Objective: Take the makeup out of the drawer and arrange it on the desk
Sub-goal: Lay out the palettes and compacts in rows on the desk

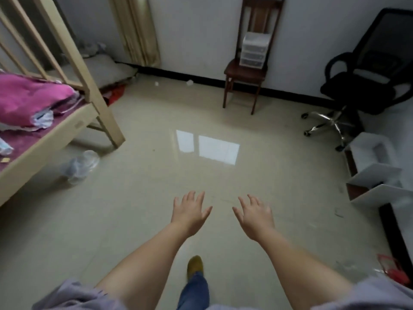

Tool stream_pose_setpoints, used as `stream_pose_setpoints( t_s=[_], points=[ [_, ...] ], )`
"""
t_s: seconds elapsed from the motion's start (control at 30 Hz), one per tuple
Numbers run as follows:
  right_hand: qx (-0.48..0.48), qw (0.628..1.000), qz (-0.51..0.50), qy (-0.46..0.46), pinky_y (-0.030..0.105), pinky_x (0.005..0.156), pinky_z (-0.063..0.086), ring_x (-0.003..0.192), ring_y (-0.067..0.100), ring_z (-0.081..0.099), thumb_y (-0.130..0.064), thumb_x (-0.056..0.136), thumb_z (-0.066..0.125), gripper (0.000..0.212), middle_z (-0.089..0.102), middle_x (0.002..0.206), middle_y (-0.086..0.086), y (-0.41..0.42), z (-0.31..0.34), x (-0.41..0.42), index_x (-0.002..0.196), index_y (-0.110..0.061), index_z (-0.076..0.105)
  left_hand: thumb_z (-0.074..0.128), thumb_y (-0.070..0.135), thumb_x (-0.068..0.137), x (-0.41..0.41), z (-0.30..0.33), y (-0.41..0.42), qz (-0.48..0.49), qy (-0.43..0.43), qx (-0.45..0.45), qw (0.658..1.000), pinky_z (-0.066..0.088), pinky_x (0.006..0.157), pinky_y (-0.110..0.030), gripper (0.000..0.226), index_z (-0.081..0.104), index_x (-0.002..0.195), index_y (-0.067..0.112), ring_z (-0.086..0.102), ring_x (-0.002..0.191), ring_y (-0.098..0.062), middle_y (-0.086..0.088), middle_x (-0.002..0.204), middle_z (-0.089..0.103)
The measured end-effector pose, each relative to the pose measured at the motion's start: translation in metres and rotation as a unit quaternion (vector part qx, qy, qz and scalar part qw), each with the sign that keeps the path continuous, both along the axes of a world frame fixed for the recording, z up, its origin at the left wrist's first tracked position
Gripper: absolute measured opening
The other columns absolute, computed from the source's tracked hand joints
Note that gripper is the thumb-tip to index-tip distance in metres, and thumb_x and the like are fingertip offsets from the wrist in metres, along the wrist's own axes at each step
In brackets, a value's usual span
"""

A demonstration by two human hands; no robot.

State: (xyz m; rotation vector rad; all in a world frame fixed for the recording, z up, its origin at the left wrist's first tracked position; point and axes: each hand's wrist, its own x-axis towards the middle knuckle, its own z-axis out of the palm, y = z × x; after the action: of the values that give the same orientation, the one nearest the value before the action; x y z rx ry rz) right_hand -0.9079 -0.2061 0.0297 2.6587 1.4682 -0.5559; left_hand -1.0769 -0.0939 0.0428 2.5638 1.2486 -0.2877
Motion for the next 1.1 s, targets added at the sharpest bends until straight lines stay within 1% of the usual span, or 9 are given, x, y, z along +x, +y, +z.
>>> stream_pose_setpoints(
  t_s=[0.17, 0.43, 0.6, 0.83, 0.93, 1.1],
  points=[
    [0.022, 0.999, -0.044, 0.015, 0.042, 0.108, 0.030, 0.141, 0.022, 0.022, -0.053, 0.097, 0.023, 0.055, 0.024, 0.154, 0.004, 0.090, 0.013, 0.053, 0.146, -0.028, 0.026, 0.026, 0.055, 0.095, 0.058, 0.013, 0.105, -0.050, 0.005, 0.015, 0.999, 0.018, 0.111, -0.045, 0.060, 0.020, 0.146, 0.025, 0.031, 0.135, -0.025, -0.009, 0.150, 0.028],
    [0.017, 0.997, -0.079, 0.019, 0.041, 0.107, 0.030, 0.140, 0.022, 0.023, -0.052, 0.098, 0.022, 0.055, 0.026, 0.154, 0.005, 0.193, 0.015, 0.155, 0.146, -0.026, 0.025, 0.025, 0.057, 0.094, 0.162, 0.010, 0.234, -0.095, 0.011, 0.024, 0.995, 0.022, 0.110, -0.045, 0.061, 0.021, 0.146, 0.025, 0.033, 0.134, -0.027, -0.010, 0.150, 0.030],
    [0.024, 0.996, -0.082, 0.014, 0.041, 0.108, 0.029, 0.141, 0.023, 0.023, -0.053, 0.097, 0.021, 0.057, 0.024, 0.155, 0.005, 0.268, 0.010, 0.255, 0.148, -0.026, 0.022, 0.022, 0.058, 0.094, 0.263, 0.005, 0.317, -0.104, 0.006, 0.030, 0.994, 0.019, 0.113, -0.048, 0.063, 0.016, 0.148, 0.025, 0.029, 0.137, -0.028, -0.011, 0.153, 0.026],
    [0.021, 0.998, -0.060, -0.010, 0.040, 0.106, 0.030, 0.140, 0.024, 0.023, -0.051, 0.098, 0.025, 0.055, 0.024, 0.153, 0.007, 0.379, 0.031, 0.423, 0.147, -0.026, 0.024, 0.025, 0.055, 0.095, 0.414, 0.019, 0.427, -0.086, -0.023, 0.023, 0.996, 0.018, 0.113, -0.049, 0.061, 0.020, 0.146, 0.023, 0.029, 0.136, -0.026, -0.010, 0.149, 0.030],
    [0.020, 0.998, -0.059, -0.008, 0.040, 0.107, 0.028, 0.141, 0.024, 0.022, -0.051, 0.098, 0.024, 0.055, 0.023, 0.154, 0.007, 0.424, 0.038, 0.474, 0.147, -0.027, 0.024, 0.024, 0.055, 0.095, 0.463, 0.023, 0.467, -0.083, -0.032, 0.021, 0.996, 0.016, 0.113, -0.048, 0.060, 0.019, 0.146, 0.023, 0.030, 0.135, -0.026, -0.009, 0.148, 0.031],
    [0.018, 0.998, -0.054, -0.003, 0.041, 0.107, 0.027, 0.141, 0.023, 0.020, -0.051, 0.098, 0.022, 0.055, 0.022, 0.154, 0.006, 0.502, 0.032, 0.549, 0.147, -0.027, 0.022, 0.022, 0.056, 0.095, 0.540, 0.010, 0.547, -0.084, -0.015, 0.010, 0.996, 0.013, 0.114, -0.049, 0.061, 0.016, 0.148, 0.024, 0.025, 0.139, -0.025, -0.008, 0.152, 0.026]
  ],
)
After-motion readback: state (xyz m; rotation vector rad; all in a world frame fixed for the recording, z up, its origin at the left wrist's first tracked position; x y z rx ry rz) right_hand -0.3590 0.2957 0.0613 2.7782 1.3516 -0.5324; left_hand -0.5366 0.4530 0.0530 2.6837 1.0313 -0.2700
